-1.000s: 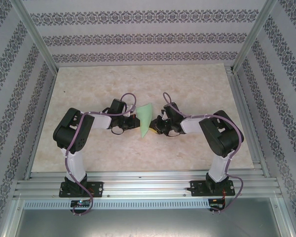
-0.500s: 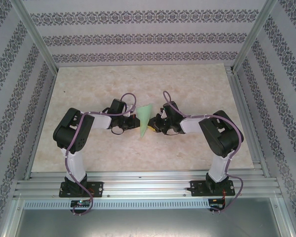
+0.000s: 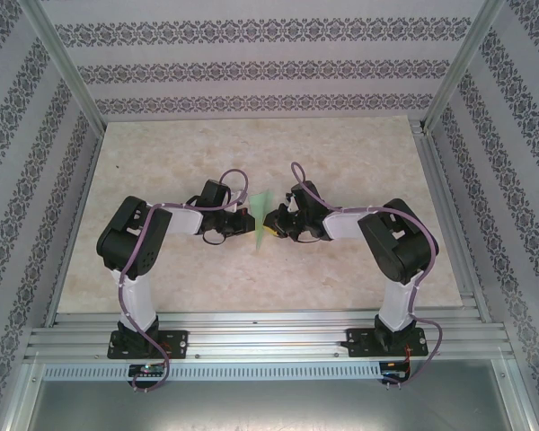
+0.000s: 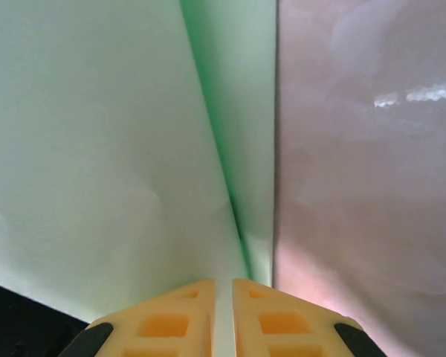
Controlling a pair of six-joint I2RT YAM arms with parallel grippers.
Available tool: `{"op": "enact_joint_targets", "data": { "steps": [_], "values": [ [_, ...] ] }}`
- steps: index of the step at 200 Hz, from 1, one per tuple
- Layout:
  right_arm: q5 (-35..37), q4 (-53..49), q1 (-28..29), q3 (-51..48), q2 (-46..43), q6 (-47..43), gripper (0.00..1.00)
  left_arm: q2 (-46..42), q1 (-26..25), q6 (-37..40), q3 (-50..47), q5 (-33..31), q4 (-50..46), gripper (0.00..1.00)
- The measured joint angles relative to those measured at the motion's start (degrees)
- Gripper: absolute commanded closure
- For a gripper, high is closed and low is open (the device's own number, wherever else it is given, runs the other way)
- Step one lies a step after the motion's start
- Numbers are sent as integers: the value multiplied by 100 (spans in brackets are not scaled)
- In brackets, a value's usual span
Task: Fold a paper plane with a square sheet of paper (fold left side to right side)
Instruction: Fold the wing for the fifth time at the center of the table.
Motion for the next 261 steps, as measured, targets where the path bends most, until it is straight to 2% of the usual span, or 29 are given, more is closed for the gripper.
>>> {"op": "enact_joint_targets", "data": {
  "steps": [52,176,261],
  "values": [
    [22,11,37,2,48,24,81,2,0,-2,0,0,2,96],
    [66,-232,39,-7,-76,-7,80,2,0,4,0,-9,-4,96],
    [151,-424,98,-11,-76,-105,80,-208,-7,55,-11,-170,-247,88]
  ]
}}
